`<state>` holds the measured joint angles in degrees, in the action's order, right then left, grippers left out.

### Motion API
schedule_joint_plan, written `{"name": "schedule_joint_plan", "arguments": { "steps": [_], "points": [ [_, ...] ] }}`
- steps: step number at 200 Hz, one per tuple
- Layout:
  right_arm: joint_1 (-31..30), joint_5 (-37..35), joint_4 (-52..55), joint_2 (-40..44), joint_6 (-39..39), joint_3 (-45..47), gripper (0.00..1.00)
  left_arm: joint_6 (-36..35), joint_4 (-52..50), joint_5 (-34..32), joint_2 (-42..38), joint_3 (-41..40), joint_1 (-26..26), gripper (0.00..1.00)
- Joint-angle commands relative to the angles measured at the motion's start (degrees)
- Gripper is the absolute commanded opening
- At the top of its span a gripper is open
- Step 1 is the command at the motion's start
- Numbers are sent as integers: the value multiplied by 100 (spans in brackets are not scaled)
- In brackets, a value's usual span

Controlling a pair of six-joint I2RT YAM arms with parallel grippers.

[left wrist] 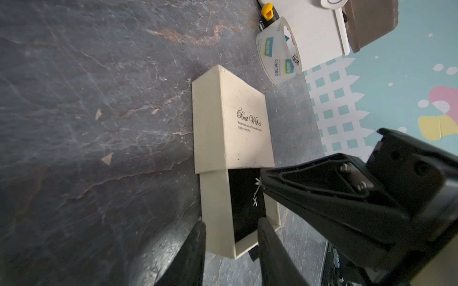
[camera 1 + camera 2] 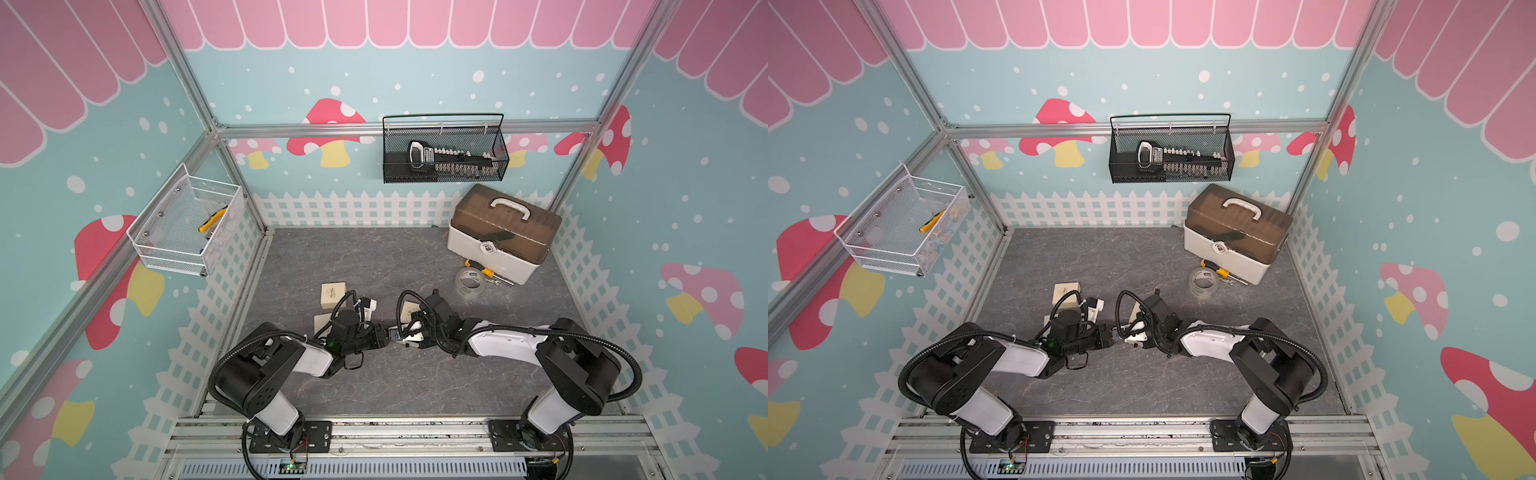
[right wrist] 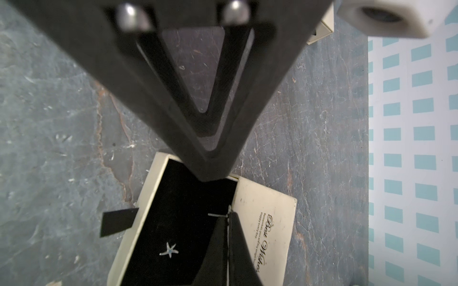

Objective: Place the earrings into the drawer-style jewelry box
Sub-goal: Insert the earring into the inner lining.

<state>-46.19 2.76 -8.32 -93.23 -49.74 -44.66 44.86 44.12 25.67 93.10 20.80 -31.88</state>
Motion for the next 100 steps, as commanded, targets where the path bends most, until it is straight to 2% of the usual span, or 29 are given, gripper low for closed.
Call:
{"name": "schedule_joint_plan", "arguments": {
  "steps": [1,100],
  "points": [
    [-72,49,-82,-159,-169,-110,0,85,321,131,95,128,33,36],
    [-83,-93,-171,-268,-286,-86,0,-56,-5,104,138,267,33,32]
  ]
}}
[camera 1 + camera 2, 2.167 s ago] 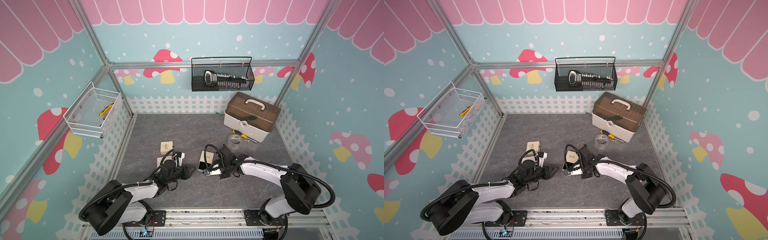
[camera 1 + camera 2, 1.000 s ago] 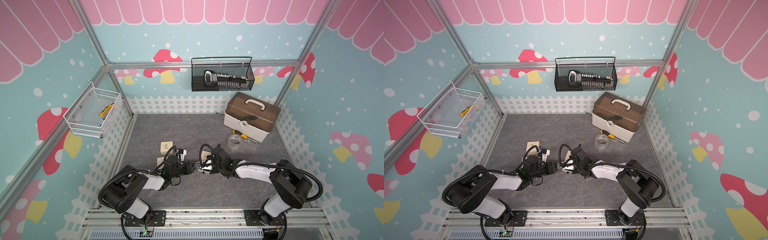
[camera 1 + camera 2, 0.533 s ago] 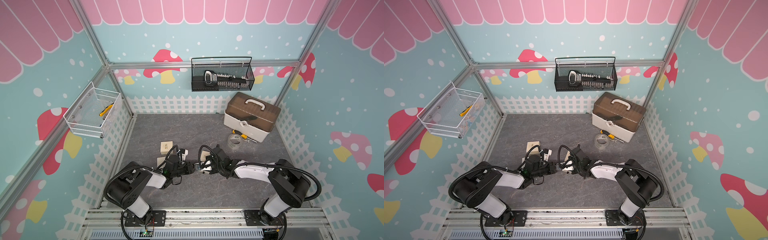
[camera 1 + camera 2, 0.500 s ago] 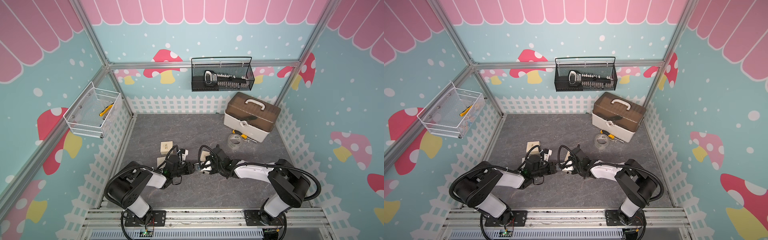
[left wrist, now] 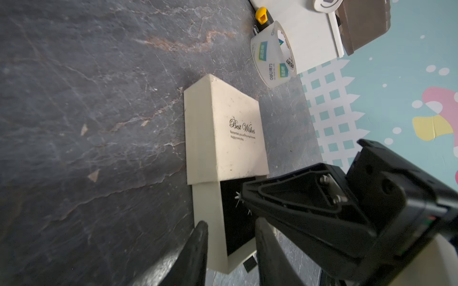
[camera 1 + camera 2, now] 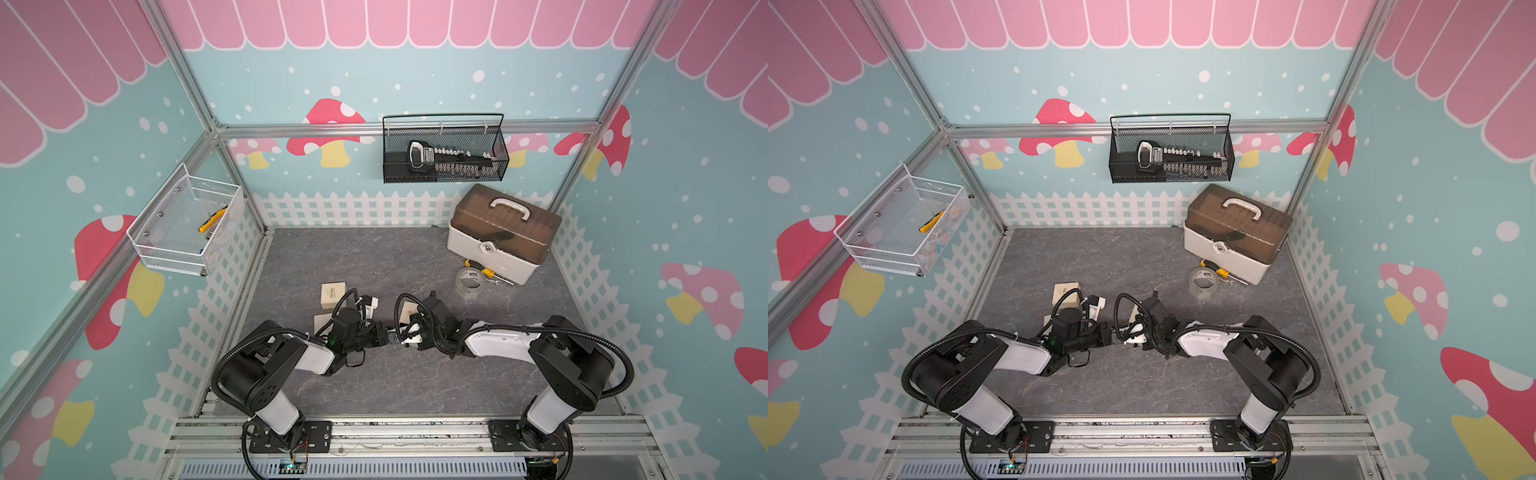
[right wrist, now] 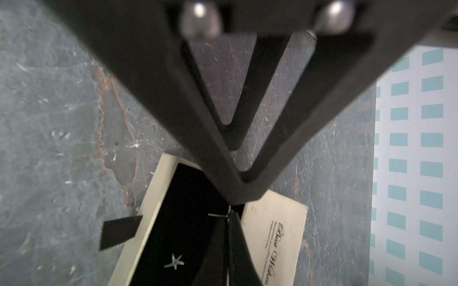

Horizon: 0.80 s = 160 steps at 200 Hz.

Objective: Place the earrings into the drawer-style jewelry box
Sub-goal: Insert the earring into the inner lining.

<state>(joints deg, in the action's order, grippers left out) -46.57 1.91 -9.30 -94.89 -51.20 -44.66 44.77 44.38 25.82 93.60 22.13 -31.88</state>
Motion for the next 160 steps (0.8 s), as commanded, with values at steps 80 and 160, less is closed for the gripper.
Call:
{"name": "schedule_joint_plan", "arguments": {
  "steps": [80,160],
  "points": [
    [-39,-68,63,-166,-293,-60,0,-117,-147,118,193,219,32,28],
    [-55,-61,320,-190,-452,-69,0,-135,-162,142,327,290,27,26]
  ]
}}
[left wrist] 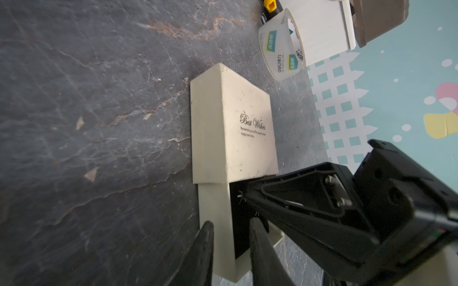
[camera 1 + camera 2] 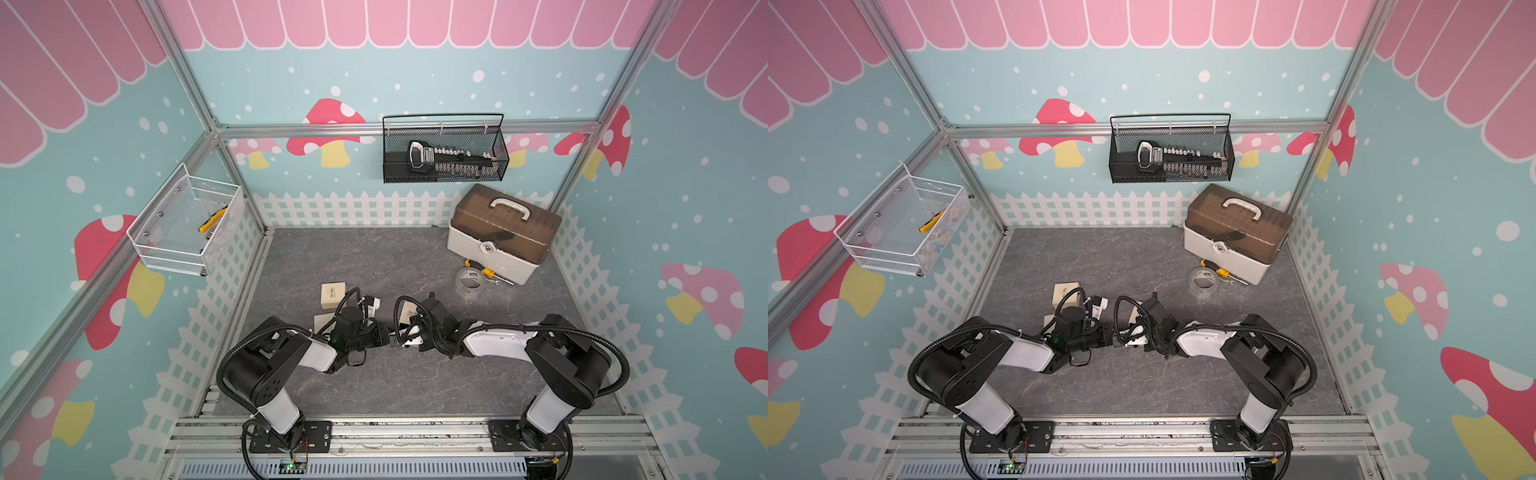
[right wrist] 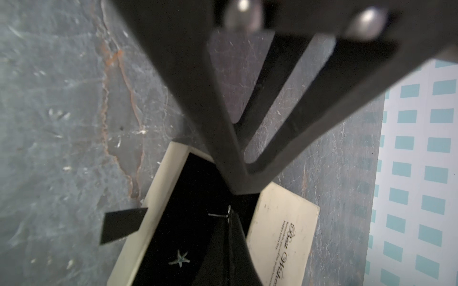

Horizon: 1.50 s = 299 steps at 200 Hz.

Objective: Place the earrings into the drawer-style jewelry box
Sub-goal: Insert the earring into the inner lining.

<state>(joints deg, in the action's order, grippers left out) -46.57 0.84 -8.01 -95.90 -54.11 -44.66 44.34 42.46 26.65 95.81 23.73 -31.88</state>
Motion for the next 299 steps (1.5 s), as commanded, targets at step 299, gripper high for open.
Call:
{"name": "schedule_joint_plan", "arguments": {
  "steps": [299],
  "points": [
    [-89,-37,-75,-98,70,10,0,-136,-30,112,300,229,24,21]
  ]
}}
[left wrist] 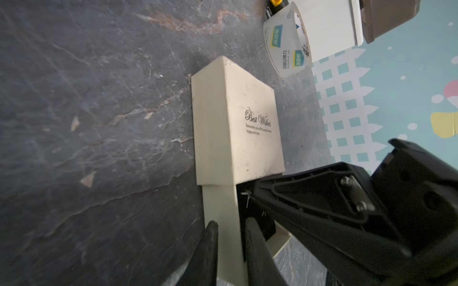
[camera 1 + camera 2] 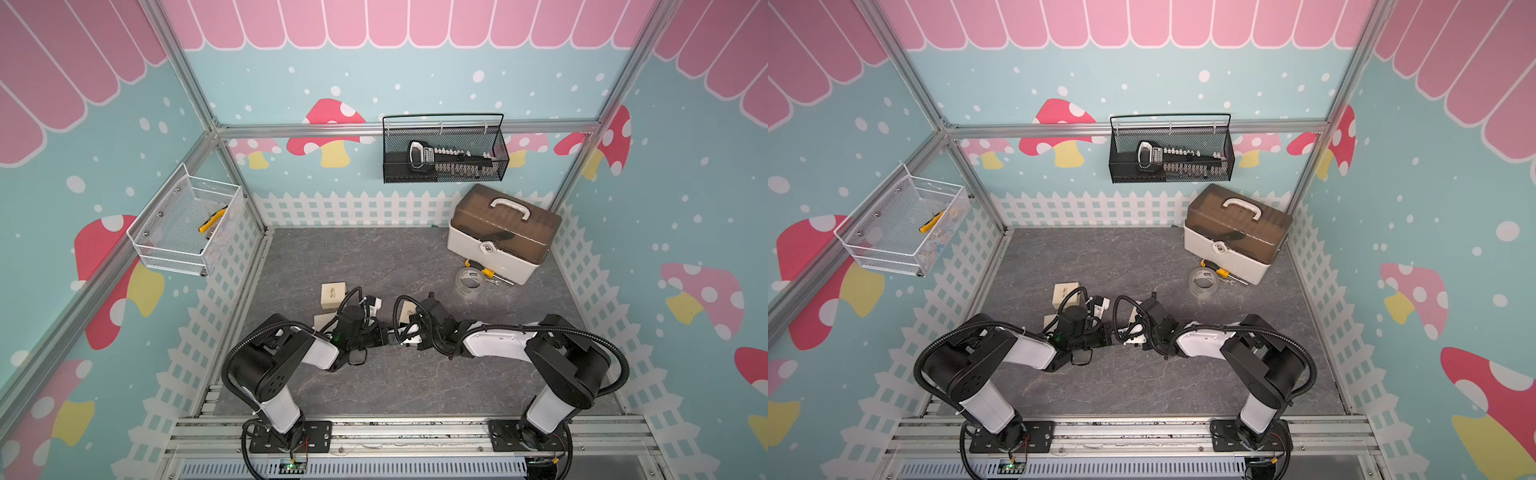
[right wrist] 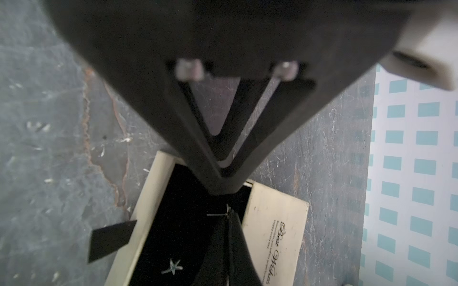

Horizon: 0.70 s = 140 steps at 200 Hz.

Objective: Place the earrings into the drawer-style jewelry box
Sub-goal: Insert the earring into the inner lining.

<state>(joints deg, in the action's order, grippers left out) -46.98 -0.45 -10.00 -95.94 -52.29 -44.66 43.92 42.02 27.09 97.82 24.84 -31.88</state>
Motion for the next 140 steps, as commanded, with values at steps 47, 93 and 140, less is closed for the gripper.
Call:
{"name": "schedule_joint_plan", "arguments": {
  "steps": [47,93,140],
  "points": [
    [-75,132,229,-113,-220,19,0,-103,-24,42,119,152,29,19],
    [-106,154,297,-91,-281,41,0,-107,-25,49,124,153,34,18],
    [-109,238,336,-27,-378,98,0,-112,-23,51,153,167,40,18]
  ]
}}
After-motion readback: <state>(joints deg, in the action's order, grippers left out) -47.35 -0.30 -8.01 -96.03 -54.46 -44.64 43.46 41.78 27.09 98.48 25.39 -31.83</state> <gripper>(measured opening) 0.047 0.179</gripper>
